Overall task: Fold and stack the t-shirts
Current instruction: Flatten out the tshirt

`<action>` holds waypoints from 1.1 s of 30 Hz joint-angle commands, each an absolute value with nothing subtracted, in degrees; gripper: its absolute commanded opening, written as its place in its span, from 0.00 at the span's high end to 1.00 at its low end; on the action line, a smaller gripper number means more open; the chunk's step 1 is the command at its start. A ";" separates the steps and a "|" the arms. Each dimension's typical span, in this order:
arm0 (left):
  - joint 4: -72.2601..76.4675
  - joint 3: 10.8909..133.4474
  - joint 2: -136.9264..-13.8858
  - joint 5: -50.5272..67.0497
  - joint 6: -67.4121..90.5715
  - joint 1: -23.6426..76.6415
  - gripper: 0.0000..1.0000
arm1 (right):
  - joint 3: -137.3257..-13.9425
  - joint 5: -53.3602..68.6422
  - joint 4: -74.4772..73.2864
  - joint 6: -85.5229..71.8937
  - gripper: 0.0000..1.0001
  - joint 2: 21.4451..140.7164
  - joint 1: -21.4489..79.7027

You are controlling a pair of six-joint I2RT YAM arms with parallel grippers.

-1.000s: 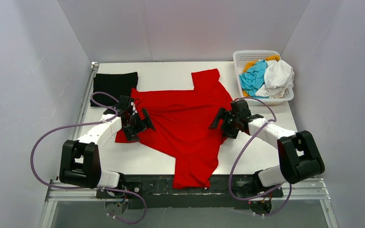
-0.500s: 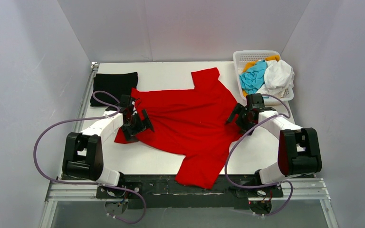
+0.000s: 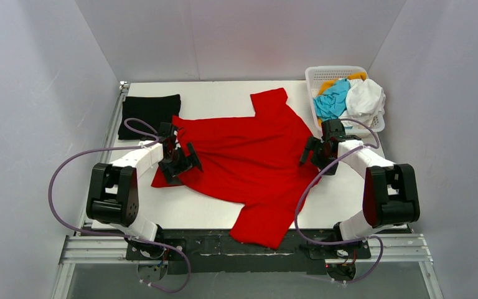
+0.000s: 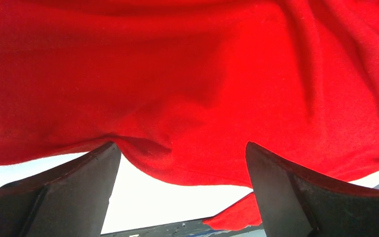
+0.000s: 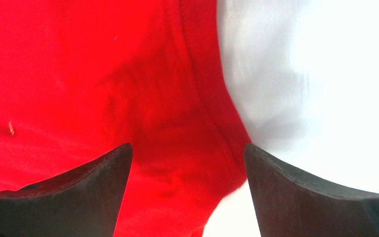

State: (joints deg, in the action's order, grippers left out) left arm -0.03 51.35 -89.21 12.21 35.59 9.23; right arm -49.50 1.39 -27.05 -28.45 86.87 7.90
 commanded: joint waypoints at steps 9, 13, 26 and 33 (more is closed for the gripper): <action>-8.41 49.18 -75.21 7.29 35.62 7.47 0.02 | -54.18 2.19 -33.30 -31.86 0.08 74.00 27.66; -8.37 48.96 -76.58 6.66 36.08 5.41 0.00 | -55.33 10.52 -25.54 -34.39 0.08 80.33 36.25; -5.65 51.74 -94.82 15.57 39.20 1.69 0.00 | -51.85 11.69 -27.07 -37.42 0.08 92.43 32.81; -22.13 43.30 -88.16 13.26 42.48 2.34 0.00 | -48.40 11.33 -34.60 -33.88 0.08 87.97 31.55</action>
State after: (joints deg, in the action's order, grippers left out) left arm -2.11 51.07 -90.72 13.78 39.83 1.54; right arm -50.68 12.16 -26.22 -36.47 90.11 31.86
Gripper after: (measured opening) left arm 0.992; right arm 0.916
